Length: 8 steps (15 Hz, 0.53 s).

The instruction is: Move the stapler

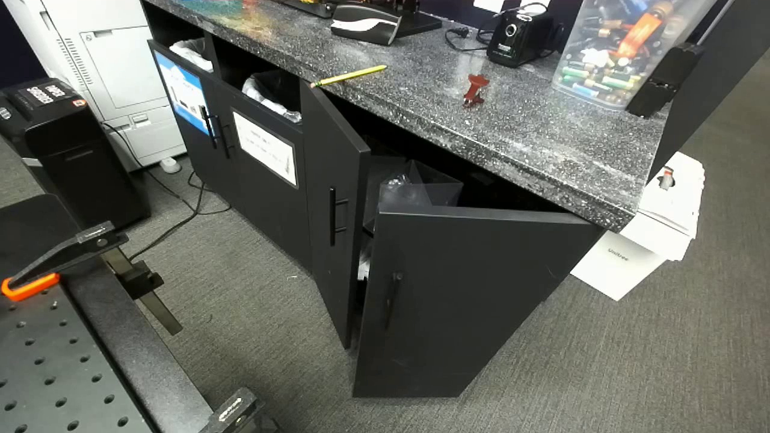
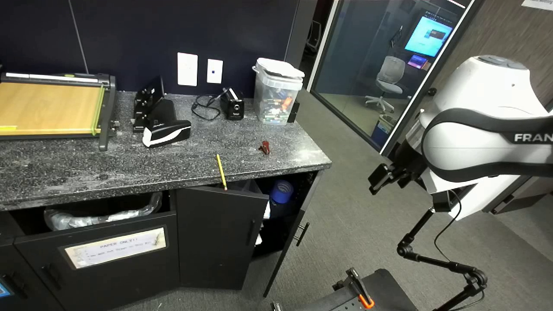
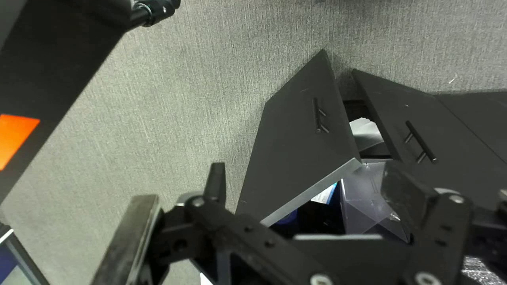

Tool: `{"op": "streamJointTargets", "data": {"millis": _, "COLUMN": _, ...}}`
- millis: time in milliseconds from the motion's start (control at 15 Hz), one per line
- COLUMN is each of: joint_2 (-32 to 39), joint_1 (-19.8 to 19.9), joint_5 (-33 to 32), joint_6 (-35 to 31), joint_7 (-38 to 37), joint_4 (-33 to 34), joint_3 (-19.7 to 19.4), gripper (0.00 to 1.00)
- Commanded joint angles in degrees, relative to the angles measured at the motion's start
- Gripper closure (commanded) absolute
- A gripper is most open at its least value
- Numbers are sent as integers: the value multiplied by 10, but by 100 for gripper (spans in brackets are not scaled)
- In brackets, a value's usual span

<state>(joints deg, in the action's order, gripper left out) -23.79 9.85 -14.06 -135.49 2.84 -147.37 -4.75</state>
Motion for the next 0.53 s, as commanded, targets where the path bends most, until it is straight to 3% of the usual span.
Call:
{"op": "streamJointTargets", "data": {"millis": 0, "joint_2": 74, "joint_1": -26, "joint_5": 9, "joint_6": 48, "joint_7": -5, "joint_4": 89, "joint_3": 21, "gripper": 0}}
{"op": "streamJointTargets", "data": {"millis": 467, "joint_2": 271, "joint_1": -71, "joint_5": 32, "joint_6": 82, "joint_7": -2, "joint_4": 329, "joint_3": 36, "gripper": 0}}
